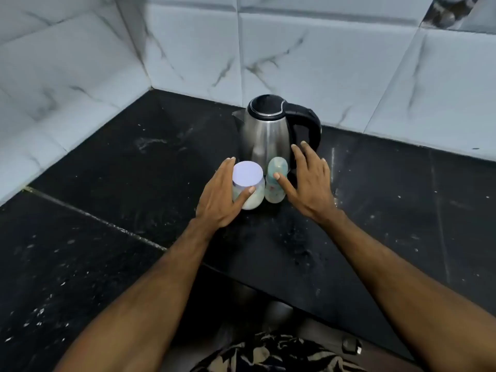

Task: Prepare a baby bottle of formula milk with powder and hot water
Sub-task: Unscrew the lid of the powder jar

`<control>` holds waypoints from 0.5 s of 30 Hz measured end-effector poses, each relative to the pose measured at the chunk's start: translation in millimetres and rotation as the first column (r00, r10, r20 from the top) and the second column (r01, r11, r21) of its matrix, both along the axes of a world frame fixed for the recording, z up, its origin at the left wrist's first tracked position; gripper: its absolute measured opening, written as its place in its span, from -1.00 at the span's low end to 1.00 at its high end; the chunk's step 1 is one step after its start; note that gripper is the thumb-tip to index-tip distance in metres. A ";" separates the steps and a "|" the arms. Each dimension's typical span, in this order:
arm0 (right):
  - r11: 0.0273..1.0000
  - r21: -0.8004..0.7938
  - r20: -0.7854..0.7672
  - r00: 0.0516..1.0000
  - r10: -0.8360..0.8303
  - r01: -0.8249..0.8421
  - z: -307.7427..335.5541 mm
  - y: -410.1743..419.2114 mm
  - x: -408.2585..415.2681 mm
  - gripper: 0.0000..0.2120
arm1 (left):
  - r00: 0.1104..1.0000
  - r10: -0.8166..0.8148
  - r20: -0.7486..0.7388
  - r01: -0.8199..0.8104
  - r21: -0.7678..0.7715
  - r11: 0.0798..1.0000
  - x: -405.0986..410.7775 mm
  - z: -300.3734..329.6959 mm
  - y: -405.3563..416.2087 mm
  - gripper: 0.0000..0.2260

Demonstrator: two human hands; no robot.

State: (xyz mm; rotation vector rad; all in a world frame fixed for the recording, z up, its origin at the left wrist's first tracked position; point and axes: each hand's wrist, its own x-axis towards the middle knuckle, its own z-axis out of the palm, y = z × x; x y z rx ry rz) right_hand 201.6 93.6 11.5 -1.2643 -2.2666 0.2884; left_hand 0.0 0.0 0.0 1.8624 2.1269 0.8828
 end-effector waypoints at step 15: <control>0.996 -0.074 0.028 0.999 -0.038 0.040 -27.0 -10.4 10.1 -0.26 | 0.971 0.091 0.219 -0.075 -0.080 0.994 11.2 -7.0 10.8 -0.13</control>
